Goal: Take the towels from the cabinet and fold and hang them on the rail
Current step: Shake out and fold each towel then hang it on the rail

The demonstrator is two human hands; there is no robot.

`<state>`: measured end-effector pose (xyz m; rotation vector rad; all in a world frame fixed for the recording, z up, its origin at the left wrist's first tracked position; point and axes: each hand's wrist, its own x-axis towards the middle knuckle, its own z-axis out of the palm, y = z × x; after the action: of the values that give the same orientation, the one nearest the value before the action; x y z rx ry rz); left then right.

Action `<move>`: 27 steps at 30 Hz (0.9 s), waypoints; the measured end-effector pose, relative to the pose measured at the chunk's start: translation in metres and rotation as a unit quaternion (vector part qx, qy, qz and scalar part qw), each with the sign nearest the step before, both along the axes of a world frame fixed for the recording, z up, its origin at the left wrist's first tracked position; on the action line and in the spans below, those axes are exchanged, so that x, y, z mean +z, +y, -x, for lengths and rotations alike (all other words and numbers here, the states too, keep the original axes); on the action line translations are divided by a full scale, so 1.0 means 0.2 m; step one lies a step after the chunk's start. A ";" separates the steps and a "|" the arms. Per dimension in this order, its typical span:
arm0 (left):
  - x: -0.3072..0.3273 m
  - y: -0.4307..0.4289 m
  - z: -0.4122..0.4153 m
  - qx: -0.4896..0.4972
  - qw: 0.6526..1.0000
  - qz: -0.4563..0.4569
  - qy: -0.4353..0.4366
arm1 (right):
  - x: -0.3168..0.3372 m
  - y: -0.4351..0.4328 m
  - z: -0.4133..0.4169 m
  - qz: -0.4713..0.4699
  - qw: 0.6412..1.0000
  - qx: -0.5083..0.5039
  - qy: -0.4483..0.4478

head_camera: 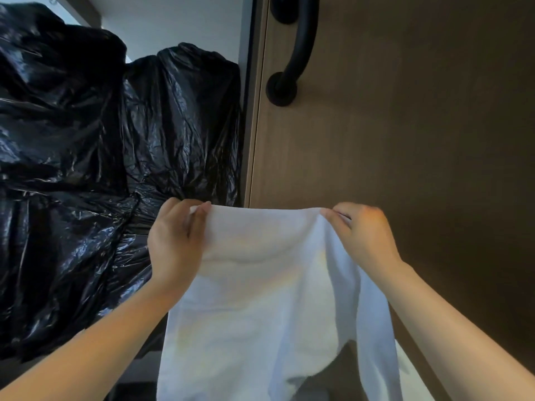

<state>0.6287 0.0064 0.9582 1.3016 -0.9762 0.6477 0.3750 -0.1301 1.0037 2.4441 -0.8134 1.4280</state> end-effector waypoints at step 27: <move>0.03 0.07 0.19 -0.366 0.897 -0.197 0.153 | -0.11 0.20 -0.08 -0.258 0.920 0.295 0.020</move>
<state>0.5911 0.0195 0.9645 1.2007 -1.2602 -0.3450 0.3913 -0.0904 0.9818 3.3257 -0.4989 1.4630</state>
